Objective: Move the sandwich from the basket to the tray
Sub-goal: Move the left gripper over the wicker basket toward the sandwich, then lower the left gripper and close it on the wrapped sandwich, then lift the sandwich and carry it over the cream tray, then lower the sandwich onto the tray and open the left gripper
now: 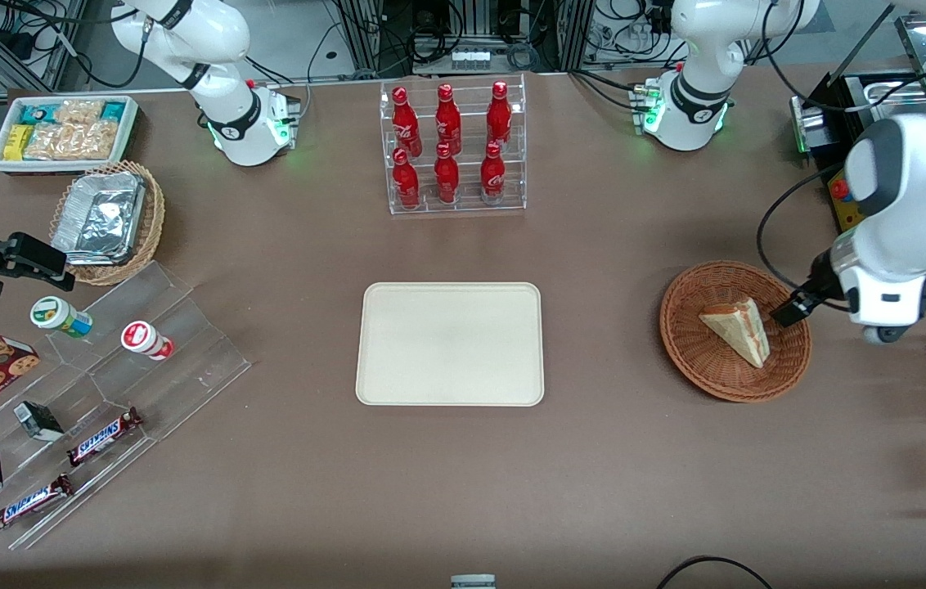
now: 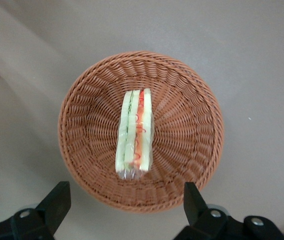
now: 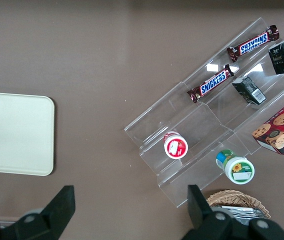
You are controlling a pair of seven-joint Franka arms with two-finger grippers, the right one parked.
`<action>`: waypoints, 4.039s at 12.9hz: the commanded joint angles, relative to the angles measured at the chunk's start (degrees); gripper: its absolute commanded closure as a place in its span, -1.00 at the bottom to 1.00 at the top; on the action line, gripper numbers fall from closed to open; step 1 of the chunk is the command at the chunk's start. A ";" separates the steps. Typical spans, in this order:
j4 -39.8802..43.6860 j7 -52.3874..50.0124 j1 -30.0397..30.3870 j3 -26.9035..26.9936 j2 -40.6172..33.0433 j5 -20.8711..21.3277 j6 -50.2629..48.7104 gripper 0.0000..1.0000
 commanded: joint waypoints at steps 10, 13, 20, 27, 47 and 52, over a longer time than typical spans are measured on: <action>-16.79 -8.17 1.30 -0.25 3.16 1.05 25.90 -1.00; -16.80 -8.17 -0.28 -0.25 5.27 1.22 27.59 -1.00; -16.27 -7.82 -0.29 -0.16 5.37 2.54 27.78 1.00; 5.06 -10.09 -0.73 -16.39 -0.88 6.32 -5.52 1.00; 28.73 -29.00 -27.88 -21.61 38.31 32.34 7.47 1.00; 28.64 -29.09 -27.88 -21.61 39.02 32.16 10.55 0.08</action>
